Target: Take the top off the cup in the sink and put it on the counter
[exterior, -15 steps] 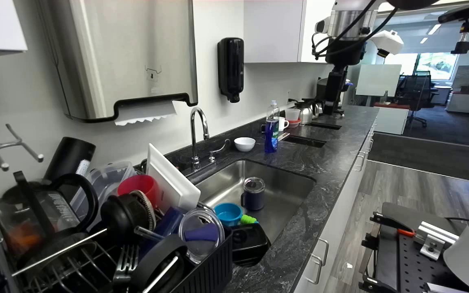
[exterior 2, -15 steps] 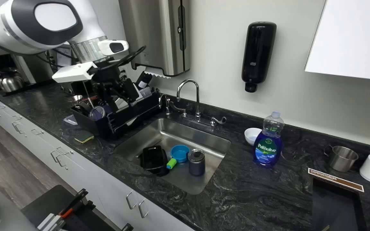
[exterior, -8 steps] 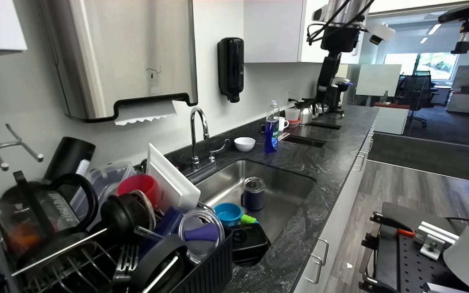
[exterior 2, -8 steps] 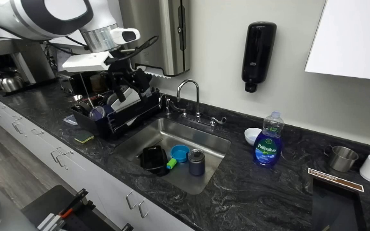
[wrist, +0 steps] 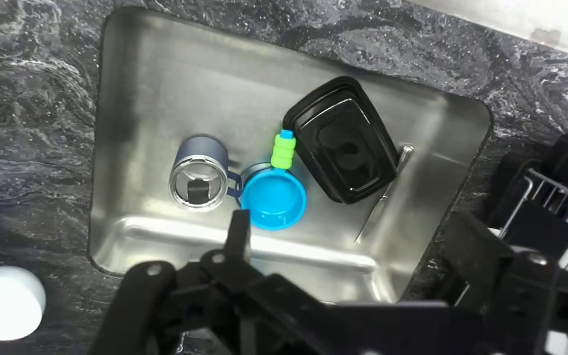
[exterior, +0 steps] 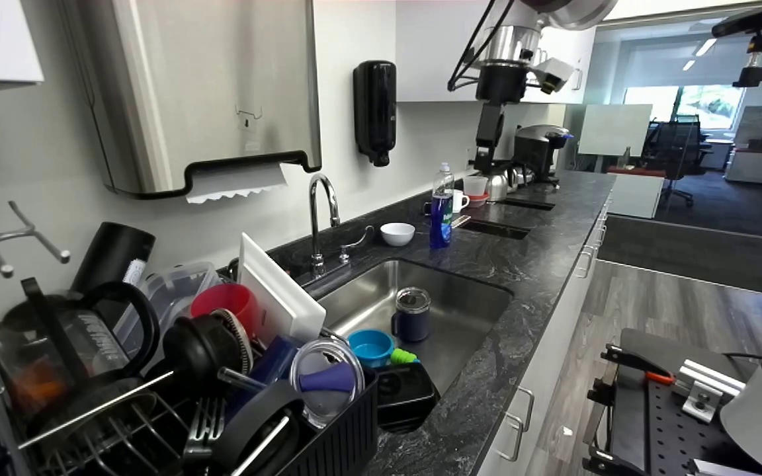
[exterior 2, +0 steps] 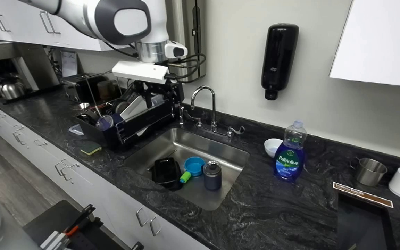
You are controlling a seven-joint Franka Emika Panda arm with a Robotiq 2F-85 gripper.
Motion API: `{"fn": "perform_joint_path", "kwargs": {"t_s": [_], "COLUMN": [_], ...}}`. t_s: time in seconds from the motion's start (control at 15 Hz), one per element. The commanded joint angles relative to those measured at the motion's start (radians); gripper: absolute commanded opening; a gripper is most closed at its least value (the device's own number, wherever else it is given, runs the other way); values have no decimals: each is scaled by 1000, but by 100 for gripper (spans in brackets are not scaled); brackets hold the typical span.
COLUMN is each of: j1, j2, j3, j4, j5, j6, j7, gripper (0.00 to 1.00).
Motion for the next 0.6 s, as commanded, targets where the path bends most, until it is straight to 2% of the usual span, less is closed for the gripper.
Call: {"fn": "perform_joint_path", "kwargs": {"t_s": [0.0, 0.27, 0.53], "j1": [-14, -57, -108], "j2": [188, 363, 496], "j3": [-12, 10, 38], "j4": [150, 272, 373], "j5": [84, 136, 132], "j6": [-58, -81, -117], "j7": [-67, -121, -139], "gripper": [100, 100, 100]}}
